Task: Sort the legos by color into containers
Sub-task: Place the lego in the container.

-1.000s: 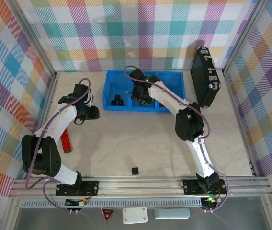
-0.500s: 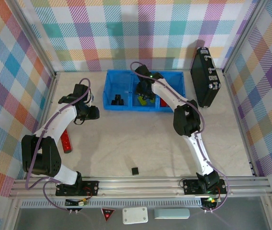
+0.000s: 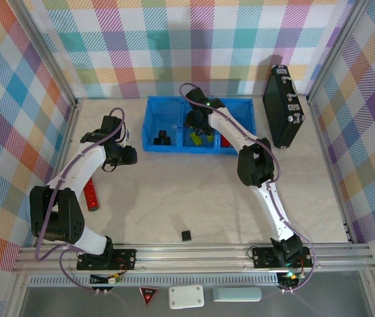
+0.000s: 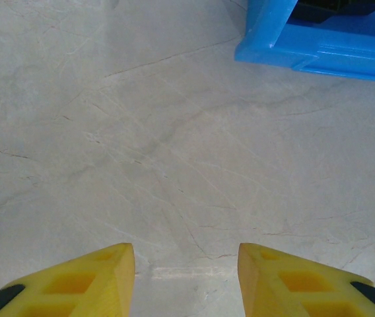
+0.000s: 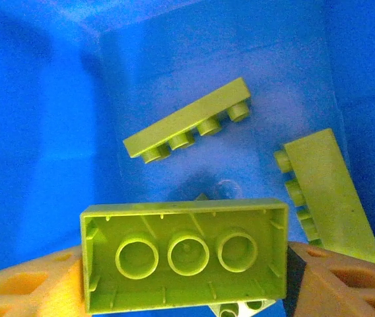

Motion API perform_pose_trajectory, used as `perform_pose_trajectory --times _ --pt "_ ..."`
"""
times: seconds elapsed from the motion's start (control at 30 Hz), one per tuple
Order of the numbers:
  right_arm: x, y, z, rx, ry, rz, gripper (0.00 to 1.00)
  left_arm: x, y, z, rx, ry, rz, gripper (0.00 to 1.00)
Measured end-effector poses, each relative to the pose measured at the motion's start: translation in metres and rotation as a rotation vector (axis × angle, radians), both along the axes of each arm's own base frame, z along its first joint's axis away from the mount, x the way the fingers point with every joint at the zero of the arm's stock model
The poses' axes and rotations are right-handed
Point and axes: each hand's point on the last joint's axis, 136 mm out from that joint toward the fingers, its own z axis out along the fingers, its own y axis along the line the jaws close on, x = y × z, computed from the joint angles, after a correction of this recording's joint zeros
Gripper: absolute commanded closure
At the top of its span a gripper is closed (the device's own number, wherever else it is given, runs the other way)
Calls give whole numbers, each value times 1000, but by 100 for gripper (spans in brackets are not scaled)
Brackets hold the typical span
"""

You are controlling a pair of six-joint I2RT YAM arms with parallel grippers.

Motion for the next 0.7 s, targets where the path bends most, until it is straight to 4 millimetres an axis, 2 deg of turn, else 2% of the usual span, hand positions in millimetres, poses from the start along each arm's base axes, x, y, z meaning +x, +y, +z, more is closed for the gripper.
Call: perform_pose_trajectory --times 0.23,0.57,0.7 --pt "-4 -3 6 -18 0 15 26 0 0 1 -1 -2 -1 54" --pt "-12 -8 66 7 -70 43 27 -1 -2 4 -10 -10 -4 53" --pt "-26 -12 80 12 -67 71 27 -2 -7 4 -15 -6 -13 53"
